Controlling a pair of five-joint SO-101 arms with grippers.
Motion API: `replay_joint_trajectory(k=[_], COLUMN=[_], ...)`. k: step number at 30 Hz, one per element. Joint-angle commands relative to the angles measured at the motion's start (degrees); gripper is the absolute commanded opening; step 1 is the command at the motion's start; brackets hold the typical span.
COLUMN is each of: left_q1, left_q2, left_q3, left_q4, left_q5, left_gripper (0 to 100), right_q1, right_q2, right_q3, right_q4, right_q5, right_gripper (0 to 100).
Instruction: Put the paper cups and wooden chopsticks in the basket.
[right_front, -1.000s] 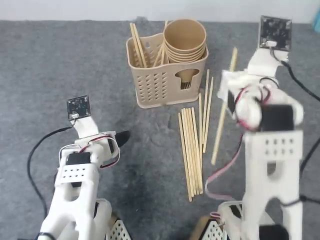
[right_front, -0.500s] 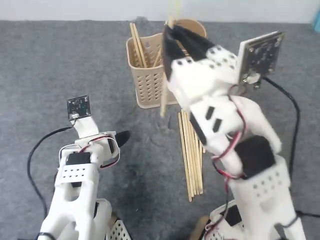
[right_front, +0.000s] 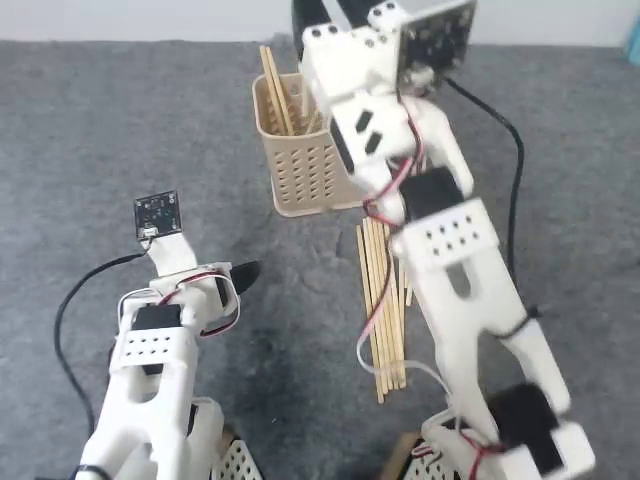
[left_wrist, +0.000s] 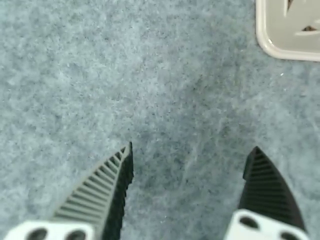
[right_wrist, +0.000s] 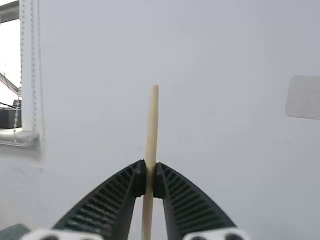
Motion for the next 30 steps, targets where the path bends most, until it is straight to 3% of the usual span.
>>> replay_joint_trajectory(k=[1,8,12,17,30], left_q1=[-0.18,-0.18,-0.18,-0.09,-0.09], left_q2=[-1.58,-1.58,-1.58,-1.58,-1.58], left_q3=[-0.13,-0.13,-0.13,-0.13,-0.13], left_q4=[-1.05,-1.05,-1.05,-1.05,-1.14], left_q5=[0.09,0.00,0.00,0.00,-0.09], left_gripper=[34,34,34,34,34], right_q1=[2.51,3.74,3.74,3.74,3.74], right_q2=[4.62,12.26,12.79,9.45,-11.65], right_q3=[-5.89,-6.51,-6.42,-6.42,-6.42], right_q4=[-1.54,-6.46,-3.56,7.34,43.12], right_q5=[0.88,1.14,1.14,0.97,0.70], right_gripper=[1.0,1.3,2.4,12.9,13.4])
